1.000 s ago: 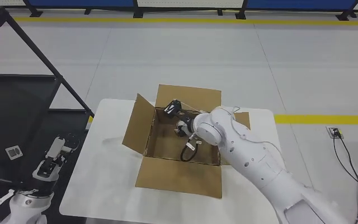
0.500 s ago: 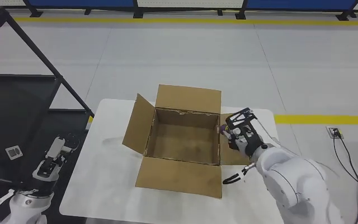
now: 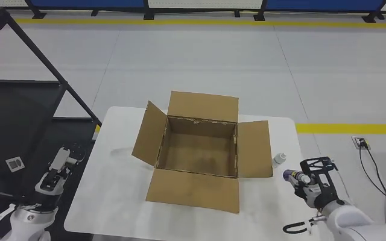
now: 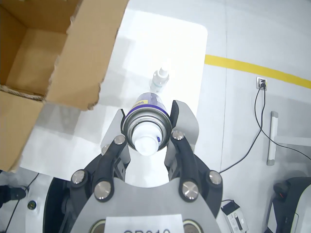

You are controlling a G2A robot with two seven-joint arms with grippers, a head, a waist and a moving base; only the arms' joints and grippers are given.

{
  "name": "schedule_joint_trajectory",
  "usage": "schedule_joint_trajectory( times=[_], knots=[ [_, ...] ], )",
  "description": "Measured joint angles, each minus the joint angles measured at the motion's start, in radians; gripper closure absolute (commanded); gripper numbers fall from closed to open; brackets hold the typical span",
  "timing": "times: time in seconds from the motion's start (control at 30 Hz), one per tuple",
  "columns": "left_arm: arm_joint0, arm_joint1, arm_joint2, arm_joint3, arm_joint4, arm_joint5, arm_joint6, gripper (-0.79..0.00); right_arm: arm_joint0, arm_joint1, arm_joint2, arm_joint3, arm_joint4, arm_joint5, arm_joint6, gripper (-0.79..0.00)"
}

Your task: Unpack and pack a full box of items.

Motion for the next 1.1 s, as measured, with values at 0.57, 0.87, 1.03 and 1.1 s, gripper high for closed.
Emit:
schedule_joint_trajectory(
  times=[0.57,0.87,1.03,1.1],
  knots=[
    [0.0,0.0,0.0,0.0,0.0,0.0,0.0,-0.785,0.281,0.019,-0.165,0.444,0.0,-0.191,0.103,0.0],
    [0.0,0.0,0.0,0.0,0.0,0.0,0.0,-0.785,0.308,0.025,-0.193,0.511,0.017,-0.213,0.099,-0.289],
    [0.0,0.0,0.0,0.0,0.0,0.0,0.0,-0.785,0.302,0.029,-0.198,0.523,0.025,-0.212,0.088,-0.357],
    [0.0,0.0,0.0,0.0,0.0,0.0,0.0,-0.785,0.3,0.03,-0.199,0.526,0.029,-0.21,0.085,-0.369]
  ],
)
